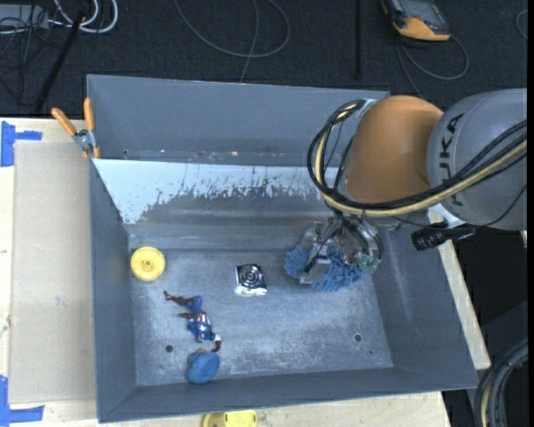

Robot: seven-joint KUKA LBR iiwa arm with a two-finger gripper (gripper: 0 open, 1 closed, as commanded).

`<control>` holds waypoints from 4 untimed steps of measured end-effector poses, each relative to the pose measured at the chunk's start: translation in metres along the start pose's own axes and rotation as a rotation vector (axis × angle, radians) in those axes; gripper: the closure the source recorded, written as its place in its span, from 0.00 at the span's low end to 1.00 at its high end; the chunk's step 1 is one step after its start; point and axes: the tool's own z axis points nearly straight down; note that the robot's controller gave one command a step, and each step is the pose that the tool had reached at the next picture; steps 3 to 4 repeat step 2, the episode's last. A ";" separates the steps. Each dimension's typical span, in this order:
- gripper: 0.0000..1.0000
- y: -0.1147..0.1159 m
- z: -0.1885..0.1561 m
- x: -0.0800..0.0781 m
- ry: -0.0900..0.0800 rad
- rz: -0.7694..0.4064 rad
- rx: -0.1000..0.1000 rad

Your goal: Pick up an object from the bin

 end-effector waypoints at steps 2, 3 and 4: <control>1.00 -0.030 -0.144 -0.015 -0.003 -0.036 0.000; 1.00 -0.030 -0.144 -0.015 -0.003 -0.036 0.000; 1.00 -0.030 -0.144 -0.015 -0.003 -0.036 0.000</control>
Offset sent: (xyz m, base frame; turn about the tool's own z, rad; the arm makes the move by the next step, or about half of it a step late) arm 0.0116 -0.0320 0.1440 -0.0364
